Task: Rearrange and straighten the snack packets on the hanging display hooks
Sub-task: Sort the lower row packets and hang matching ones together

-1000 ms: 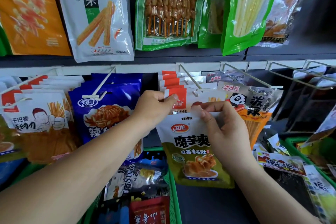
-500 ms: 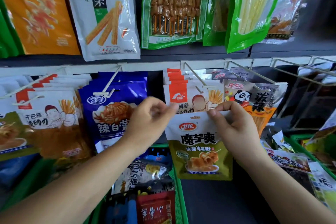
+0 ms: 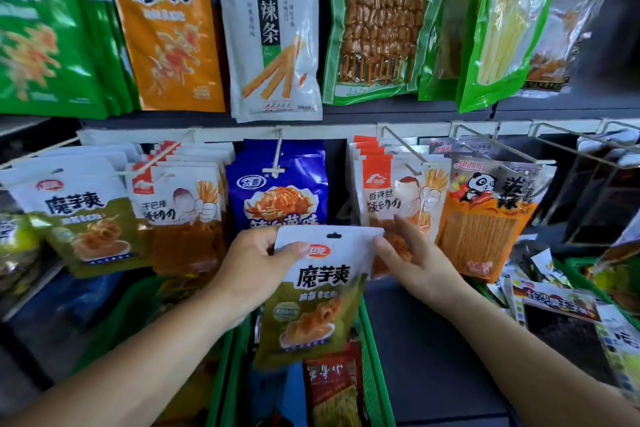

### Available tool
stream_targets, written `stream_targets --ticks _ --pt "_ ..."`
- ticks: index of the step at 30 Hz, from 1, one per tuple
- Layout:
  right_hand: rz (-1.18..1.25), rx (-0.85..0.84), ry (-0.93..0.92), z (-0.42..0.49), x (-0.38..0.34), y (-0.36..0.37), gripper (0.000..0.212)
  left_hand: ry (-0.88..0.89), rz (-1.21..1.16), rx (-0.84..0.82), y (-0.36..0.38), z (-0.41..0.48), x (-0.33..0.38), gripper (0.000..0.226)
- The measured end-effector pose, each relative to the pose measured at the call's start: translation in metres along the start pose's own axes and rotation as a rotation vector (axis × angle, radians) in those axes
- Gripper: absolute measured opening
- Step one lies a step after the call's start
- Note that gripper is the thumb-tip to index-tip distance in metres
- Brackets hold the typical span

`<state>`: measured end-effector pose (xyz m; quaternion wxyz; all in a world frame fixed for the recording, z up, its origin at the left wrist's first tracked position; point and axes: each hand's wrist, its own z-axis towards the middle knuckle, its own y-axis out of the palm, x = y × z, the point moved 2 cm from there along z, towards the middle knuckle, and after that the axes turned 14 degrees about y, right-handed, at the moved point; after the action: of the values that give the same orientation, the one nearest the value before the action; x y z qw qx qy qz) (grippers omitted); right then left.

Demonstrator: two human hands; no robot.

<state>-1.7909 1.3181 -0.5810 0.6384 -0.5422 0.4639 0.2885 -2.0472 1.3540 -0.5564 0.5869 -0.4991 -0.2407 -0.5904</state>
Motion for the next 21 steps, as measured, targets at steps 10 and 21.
stream_targets --ticks 10,21 --pt "0.092 -0.074 -0.032 -0.042 -0.069 0.069 0.082 0.008 -0.011 0.098 -0.085 -0.029 0.02 0.018" --pt "0.35 -0.386 -0.012 -0.044 -0.174 0.184 0.017 -0.001 0.139 0.327 -0.214 -0.047 -0.003 0.017"
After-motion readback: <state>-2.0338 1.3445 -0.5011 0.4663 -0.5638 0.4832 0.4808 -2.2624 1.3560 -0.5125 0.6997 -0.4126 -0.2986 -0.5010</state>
